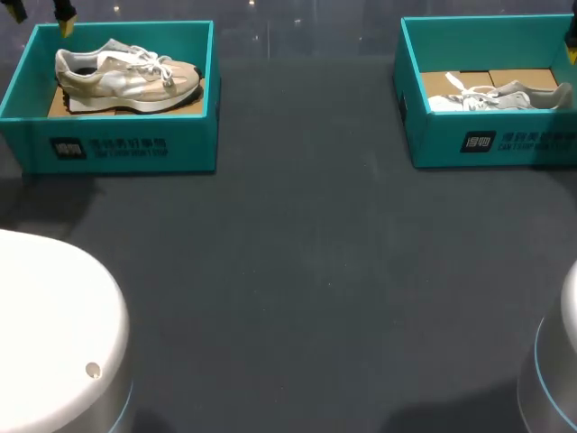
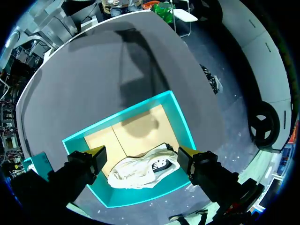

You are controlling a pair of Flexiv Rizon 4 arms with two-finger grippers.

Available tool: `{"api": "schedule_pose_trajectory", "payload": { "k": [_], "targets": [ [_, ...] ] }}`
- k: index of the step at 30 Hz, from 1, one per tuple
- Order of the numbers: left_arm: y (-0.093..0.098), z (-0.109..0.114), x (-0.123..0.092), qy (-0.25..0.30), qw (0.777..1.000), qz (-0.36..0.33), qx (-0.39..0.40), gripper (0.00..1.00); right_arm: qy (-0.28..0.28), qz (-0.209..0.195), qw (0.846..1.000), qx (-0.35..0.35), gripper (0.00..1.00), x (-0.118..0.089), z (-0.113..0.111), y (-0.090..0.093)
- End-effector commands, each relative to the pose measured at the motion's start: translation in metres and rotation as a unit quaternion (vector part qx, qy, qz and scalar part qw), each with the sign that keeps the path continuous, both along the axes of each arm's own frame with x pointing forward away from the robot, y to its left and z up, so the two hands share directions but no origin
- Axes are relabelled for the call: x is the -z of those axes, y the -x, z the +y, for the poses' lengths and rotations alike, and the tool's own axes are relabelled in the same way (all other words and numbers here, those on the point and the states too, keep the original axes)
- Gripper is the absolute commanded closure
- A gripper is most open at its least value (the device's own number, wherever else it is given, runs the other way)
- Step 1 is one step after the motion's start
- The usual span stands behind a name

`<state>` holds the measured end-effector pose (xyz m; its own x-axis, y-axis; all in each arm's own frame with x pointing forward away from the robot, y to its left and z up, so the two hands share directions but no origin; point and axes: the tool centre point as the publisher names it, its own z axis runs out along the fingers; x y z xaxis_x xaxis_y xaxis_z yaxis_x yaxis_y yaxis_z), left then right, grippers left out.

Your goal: Take the shoe out of the shoebox, open the shoe tongue, remove and reinsert the insole, then place the shoe into the shoebox

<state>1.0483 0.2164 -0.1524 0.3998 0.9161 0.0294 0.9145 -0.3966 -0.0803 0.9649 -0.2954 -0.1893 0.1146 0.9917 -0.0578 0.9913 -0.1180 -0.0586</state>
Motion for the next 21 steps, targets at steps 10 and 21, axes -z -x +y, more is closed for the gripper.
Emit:
{"api": "schedule_pose_trajectory", "payload": {
  "k": [10,21],
  "targets": [
    [-0.056,0.025,0.021,-0.055,0.995,0.000,-0.082,0.00,0.000,0.000,1.000,0.000,0.00,0.000,0.000,0.000],
    [-0.070,0.037,0.030,-0.052,0.989,-0.008,-0.136,0.00,0.000,0.000,1.000,0.000,0.00,0.000,0.000,0.000]
  ]
}}
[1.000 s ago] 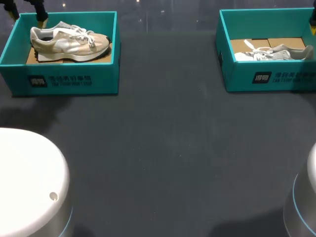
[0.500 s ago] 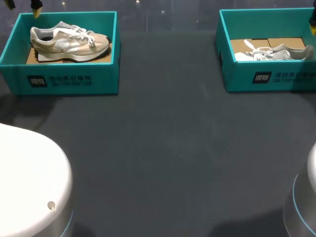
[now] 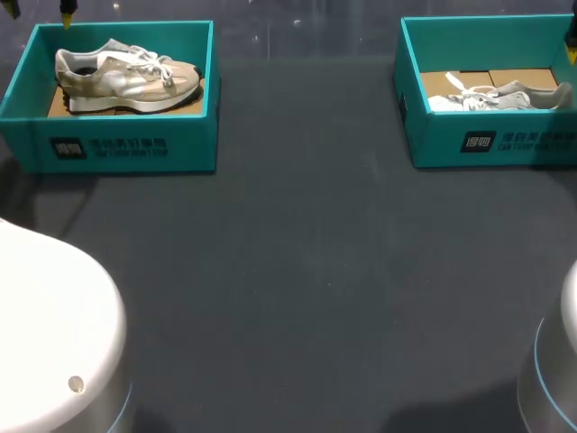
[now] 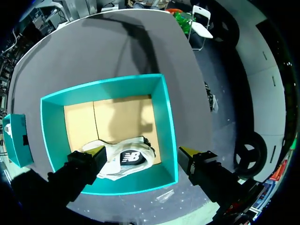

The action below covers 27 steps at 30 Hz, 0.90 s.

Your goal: Take the shoe out of the shoebox, open the shoe tongue, remove and reinsert the insole, then place the shoe into the shoebox

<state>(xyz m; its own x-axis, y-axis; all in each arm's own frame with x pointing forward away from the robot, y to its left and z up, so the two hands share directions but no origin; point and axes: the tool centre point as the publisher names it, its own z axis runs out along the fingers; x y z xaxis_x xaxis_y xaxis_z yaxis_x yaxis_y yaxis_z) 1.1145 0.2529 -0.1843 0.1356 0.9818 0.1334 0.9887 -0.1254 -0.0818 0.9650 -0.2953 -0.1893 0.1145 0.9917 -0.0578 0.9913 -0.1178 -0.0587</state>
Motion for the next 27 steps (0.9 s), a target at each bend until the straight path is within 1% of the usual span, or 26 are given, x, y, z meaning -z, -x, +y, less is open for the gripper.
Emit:
{"api": "schedule_pose_trajectory", "payload": {
  "k": [1,3,4,5,6,8,10,11,12,22,23,24,25,27],
  "targets": [
    [-0.004,0.000,-0.001,-0.001,1.000,0.005,0.000,0.00,0.000,0.000,1.000,0.000,0.00,0.000,0.000,0.000],
    [-0.004,0.000,-0.001,-0.001,1.000,0.005,0.000,0.00,0.000,0.000,1.000,0.000,0.00,0.000,0.000,0.000],
    [-0.007,0.000,0.003,0.011,1.000,-0.002,0.008,0.00,0.000,0.000,1.000,0.000,0.00,0.000,0.000,0.000],
    [-0.011,0.000,0.009,0.014,1.000,-0.005,0.004,0.00,0.000,0.000,1.000,0.000,0.00,0.000,0.000,0.000],
    [-0.016,0.001,0.016,0.005,1.000,-0.007,-0.010,0.00,0.000,0.000,1.000,0.000,0.00,0.000,0.000,0.000],
    [-0.022,0.004,0.029,0.014,1.000,-0.008,-0.020,0.00,0.000,0.000,1.000,0.000,0.00,0.000,0.000,0.000],
    [-0.025,0.008,0.040,0.021,0.999,-0.014,-0.040,0.00,0.000,0.000,1.000,0.000,0.00,0.000,0.000,0.000],
    [-0.027,0.010,0.045,0.013,0.998,-0.013,-0.058,0.00,0.000,0.000,1.000,0.000,0.00,0.000,0.000,0.000],
    [-0.029,0.013,0.047,0.020,0.998,-0.008,-0.066,0.00,0.000,0.000,1.000,0.000,0.00,0.000,0.000,0.000],
    [-0.029,0.013,0.047,0.020,0.998,-0.008,-0.066,0.00,0.000,0.000,1.000,0.000,0.00,0.000,0.000,0.000],
    [-0.031,0.012,0.049,0.021,0.998,-0.009,-0.066,0.00,0.000,0.000,1.000,0.000,0.00,0.000,0.000,0.000],
    [-0.035,0.012,0.053,0.034,0.998,-0.011,-0.054,0.00,0.000,0.000,1.000,0.000,0.00,0.000,0.000,0.000],
    [-0.038,0.012,0.058,0.024,0.998,-0.014,-0.065,0.00,0.000,0.000,1.000,0.000,0.00,0.000,0.000,0.000],
    [-0.043,0.013,0.065,0.031,0.997,-0.018,-0.062,0.00,0.000,0.000,1.000,0.000,0.00,0.000,0.000,0.000]
  ]
}}
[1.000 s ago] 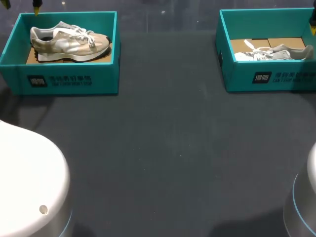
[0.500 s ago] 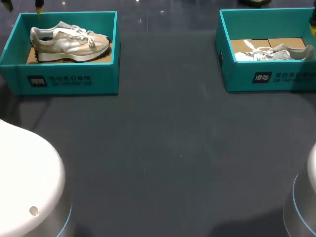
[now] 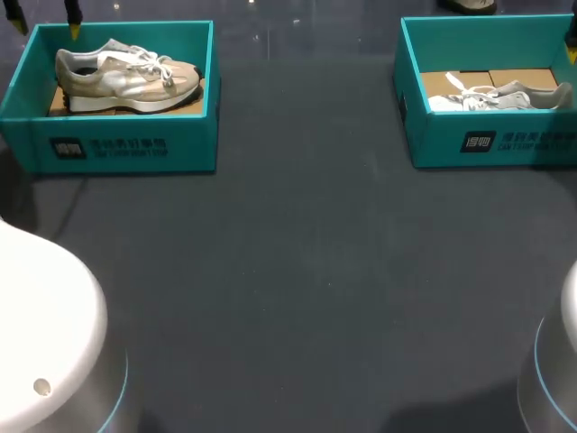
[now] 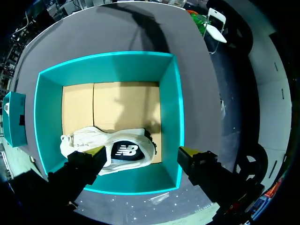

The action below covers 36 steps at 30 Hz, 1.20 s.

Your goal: Take the shoe out of the shoebox, open the shoe tongue, remove and reinsert the insole, then place the shoe into the shoebox

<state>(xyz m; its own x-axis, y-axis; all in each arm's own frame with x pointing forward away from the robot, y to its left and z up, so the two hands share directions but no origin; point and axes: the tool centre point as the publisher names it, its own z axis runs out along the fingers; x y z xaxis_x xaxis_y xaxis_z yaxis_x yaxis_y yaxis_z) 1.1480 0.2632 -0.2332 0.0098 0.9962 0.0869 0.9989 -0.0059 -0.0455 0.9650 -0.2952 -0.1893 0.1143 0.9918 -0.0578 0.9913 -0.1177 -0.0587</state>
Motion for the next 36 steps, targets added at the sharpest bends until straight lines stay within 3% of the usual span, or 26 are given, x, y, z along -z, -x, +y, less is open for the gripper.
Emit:
{"api": "schedule_pose_trajectory", "payload": {
  "k": [1,22,27,33,36],
  "targets": [
    [-0.011,0.005,0.021,0.004,1.000,-0.003,-0.011,0.00,0.000,0.000,1.000,0.000,0.00,0.000,0.000,0.000],
    [-0.026,0.019,0.067,0.013,0.996,-0.020,-0.087,0.00,0.000,0.000,1.000,0.000,0.00,0.000,0.000,0.000],
    [-0.030,0.019,0.074,0.009,0.996,-0.028,-0.089,0.14,0.000,0.000,1.000,0.000,0.00,0.000,0.000,0.000],
    [-0.032,0.019,0.085,0.007,0.995,-0.036,-0.095,0.09,0.000,0.000,1.000,0.000,0.00,0.000,0.000,0.000],
    [-0.031,0.021,0.090,0.006,0.994,-0.045,-0.100,0.11,0.000,0.000,1.000,0.000,0.00,0.000,0.000,0.000]
  ]
}}
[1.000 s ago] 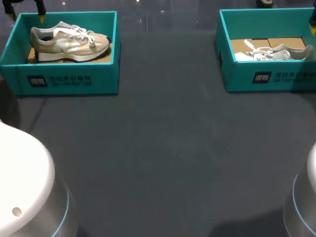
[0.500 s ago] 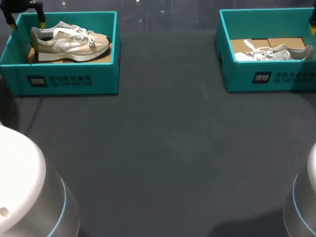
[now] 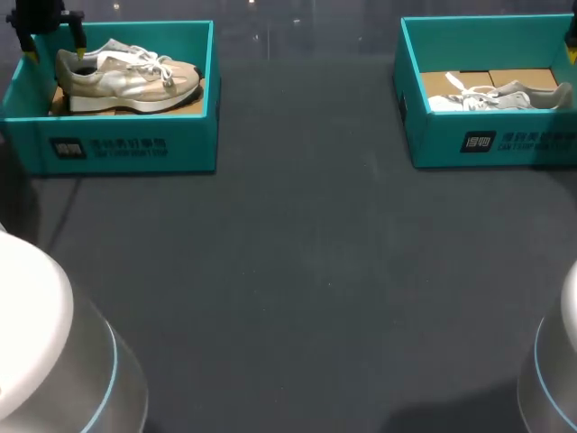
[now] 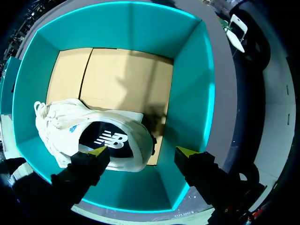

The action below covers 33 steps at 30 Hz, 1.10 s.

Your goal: Take the shoe out of the shoebox, open the shoe tongue, remove and reinsert the insole, then place the shoe into the shoebox

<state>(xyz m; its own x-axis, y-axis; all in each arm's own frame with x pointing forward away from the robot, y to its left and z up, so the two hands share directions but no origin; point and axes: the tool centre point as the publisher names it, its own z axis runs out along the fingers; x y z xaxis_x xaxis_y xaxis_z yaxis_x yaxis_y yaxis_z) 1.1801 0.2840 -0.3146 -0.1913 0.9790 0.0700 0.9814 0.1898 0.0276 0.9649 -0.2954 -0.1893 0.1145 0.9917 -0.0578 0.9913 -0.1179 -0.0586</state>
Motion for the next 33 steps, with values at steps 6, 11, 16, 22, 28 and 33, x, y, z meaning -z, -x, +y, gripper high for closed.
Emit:
{"api": "schedule_pose_trajectory", "payload": {
  "k": [6,11,16,22,28,33],
  "targets": [
    [0.003,0.002,0.014,0.008,1.000,-0.027,-0.005,0.14,0.000,0.000,1.000,0.000,0.00,0.000,0.000,0.000],
    [0.003,0.002,0.018,0.013,0.999,-0.037,0.004,0.16,0.000,0.000,1.000,0.000,0.00,0.000,0.000,0.000],
    [0.004,0.003,0.023,0.014,0.999,-0.040,0.010,0.18,0.000,0.000,1.000,0.000,0.00,0.000,0.000,0.000],
    [0.006,0.004,0.027,0.013,0.999,-0.042,0.017,0.23,0.000,0.000,1.000,0.000,0.00,0.000,0.000,0.000],
    [0.006,0.005,0.034,0.007,0.999,-0.038,0.020,0.33,0.000,0.000,1.000,0.000,0.00,0.000,0.000,0.000],
    [0.004,0.006,0.037,0.002,0.999,-0.035,0.020,0.35,0.000,0.000,1.000,0.000,0.00,0.000,0.000,0.000]
  ]
}}
